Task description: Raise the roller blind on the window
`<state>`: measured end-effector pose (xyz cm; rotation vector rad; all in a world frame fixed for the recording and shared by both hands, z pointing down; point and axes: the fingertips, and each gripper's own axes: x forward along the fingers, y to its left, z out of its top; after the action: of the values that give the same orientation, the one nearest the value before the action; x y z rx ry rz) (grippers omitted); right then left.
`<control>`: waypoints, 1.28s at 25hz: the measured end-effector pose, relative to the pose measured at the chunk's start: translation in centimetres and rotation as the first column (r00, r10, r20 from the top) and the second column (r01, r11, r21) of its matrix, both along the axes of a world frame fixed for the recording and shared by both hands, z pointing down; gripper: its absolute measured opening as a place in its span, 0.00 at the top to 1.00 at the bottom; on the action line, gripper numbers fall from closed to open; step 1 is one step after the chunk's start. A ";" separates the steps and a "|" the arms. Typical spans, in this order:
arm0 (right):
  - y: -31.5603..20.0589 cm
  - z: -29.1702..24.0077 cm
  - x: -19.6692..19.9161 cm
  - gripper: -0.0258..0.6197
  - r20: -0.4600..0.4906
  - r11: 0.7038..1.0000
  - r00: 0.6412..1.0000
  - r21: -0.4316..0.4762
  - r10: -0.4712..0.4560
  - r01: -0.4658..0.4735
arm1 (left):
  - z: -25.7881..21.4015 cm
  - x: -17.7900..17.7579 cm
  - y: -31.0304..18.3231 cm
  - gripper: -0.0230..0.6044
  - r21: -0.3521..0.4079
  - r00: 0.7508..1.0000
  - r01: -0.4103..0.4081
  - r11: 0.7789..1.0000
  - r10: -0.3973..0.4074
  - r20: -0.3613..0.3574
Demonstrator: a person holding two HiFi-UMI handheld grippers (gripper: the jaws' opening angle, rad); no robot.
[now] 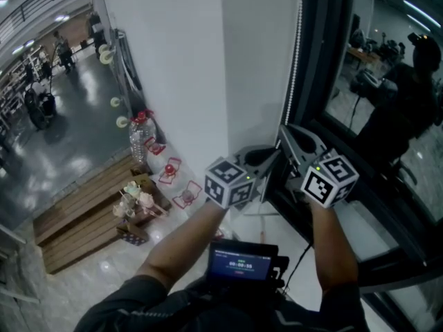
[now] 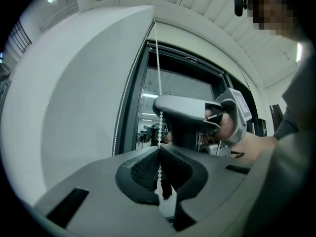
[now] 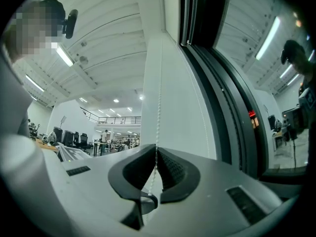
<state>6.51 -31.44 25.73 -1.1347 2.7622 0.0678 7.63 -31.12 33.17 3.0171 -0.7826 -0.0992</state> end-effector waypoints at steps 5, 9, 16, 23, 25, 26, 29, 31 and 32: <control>-0.4 -0.4 1.0 0.94 -0.012 0.997 0.998 0.022 0.068 -0.067 | 0.4 -0.8 -1.2 0.88 0.002 0.998 0.058 0.998 -0.058 0.017; -0.9 -0.1 1.4 0.91 -0.014 0.995 0.995 0.006 0.095 -0.095 | 0.7 -1.6 -1.7 0.87 -0.017 0.997 0.081 0.997 -0.081 0.013; -0.9 0.6 1.8 0.81 -0.009 0.993 0.994 -0.017 0.113 -0.113 | 0.4 -3.4 -1.3 0.87 -0.007 0.994 0.107 0.994 -0.107 -0.010; 1.0 0.8 3.3 0.81 0.026 0.995 0.995 0.005 0.101 -0.101 | 0.5 -6.4 0.1 0.90 0.001 0.990 0.142 0.990 -0.142 -0.003; 1.6 0.7 3.4 0.81 0.020 0.995 0.995 0.014 0.097 -0.098 | 0.6 -7.2 0.5 0.94 0.001 0.988 0.153 0.988 -0.153 0.006; 1.9 0.9 3.5 0.81 0.013 0.994 0.994 0.012 0.107 -0.108 | 0.7 -7.7 0.6 0.94 0.006 0.985 0.169 0.986 -0.169 0.011; 2.5 2.1 4.0 0.81 -0.016 0.989 0.989 0.004 0.149 -0.149 | 0.6 -9.0 1.1 0.97 0.033 0.975 0.221 0.975 -0.221 0.017; 2.7 3.2 4.7 0.81 -0.022 0.981 0.981 -0.008 0.191 -0.192 | 0.2 -9.6 1.6 0.97 0.052 0.969 0.246 0.968 -0.248 0.021; 2.7 3.6 5.0 0.82 -0.018 0.978 0.978 -0.012 0.206 -0.206 | 0.1 -9.9 1.8 0.97 0.058 0.965 0.260 0.964 -0.262 0.026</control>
<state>11.55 -28.69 29.34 -1.4266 2.6528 0.0820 -2.24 -29.36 33.26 2.9533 -1.1974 -0.0752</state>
